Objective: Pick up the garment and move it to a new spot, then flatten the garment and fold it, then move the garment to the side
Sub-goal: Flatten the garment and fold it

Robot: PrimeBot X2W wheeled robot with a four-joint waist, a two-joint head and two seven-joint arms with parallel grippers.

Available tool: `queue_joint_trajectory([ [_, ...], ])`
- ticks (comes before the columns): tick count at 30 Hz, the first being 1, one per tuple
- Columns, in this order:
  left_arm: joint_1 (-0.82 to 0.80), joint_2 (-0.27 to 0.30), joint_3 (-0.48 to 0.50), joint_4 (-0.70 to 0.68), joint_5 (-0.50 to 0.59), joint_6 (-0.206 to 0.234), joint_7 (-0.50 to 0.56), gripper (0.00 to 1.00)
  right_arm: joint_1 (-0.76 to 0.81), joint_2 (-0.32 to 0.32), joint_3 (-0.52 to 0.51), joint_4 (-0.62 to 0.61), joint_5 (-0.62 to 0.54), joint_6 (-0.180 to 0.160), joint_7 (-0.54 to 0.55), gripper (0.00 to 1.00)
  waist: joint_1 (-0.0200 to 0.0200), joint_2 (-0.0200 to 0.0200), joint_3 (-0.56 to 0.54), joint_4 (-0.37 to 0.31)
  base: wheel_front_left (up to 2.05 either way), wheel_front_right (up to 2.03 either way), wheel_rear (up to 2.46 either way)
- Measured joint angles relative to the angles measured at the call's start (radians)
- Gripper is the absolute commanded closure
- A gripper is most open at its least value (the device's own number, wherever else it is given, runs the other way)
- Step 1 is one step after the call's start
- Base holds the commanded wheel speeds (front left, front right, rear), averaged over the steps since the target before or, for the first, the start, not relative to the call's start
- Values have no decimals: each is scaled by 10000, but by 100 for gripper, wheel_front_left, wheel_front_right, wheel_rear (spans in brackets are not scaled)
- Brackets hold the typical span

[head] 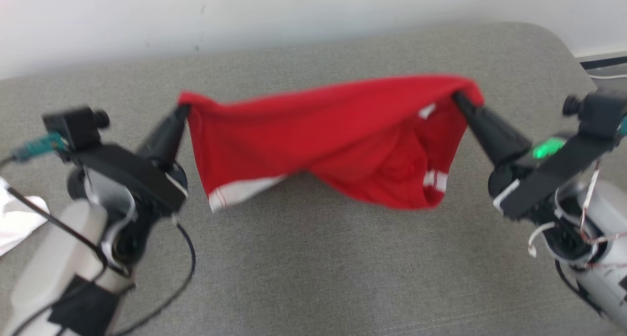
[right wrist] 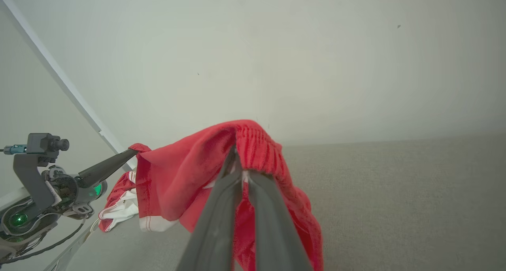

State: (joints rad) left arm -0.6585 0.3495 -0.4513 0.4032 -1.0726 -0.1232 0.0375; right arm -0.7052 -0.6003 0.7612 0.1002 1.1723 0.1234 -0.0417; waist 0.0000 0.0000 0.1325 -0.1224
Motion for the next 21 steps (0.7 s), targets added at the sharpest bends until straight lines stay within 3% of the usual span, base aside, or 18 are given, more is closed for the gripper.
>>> queue_joint_trajectory([
  [6,1336,320,-119,-978,-583,-2,514,100,1336,-677,479,-449,629,0,334,100,0,0,114,37,0,0,0],
  [12,1446,652,-117,-1684,-997,-2,1246,100,1238,-807,495,-667,1051,0,675,100,0,0,394,54,0,0,0],
  [21,-1870,600,-105,-489,-920,591,2615,100,-2144,439,125,414,1735,0,1651,100,2,1,1196,-50,0,0,0],
])
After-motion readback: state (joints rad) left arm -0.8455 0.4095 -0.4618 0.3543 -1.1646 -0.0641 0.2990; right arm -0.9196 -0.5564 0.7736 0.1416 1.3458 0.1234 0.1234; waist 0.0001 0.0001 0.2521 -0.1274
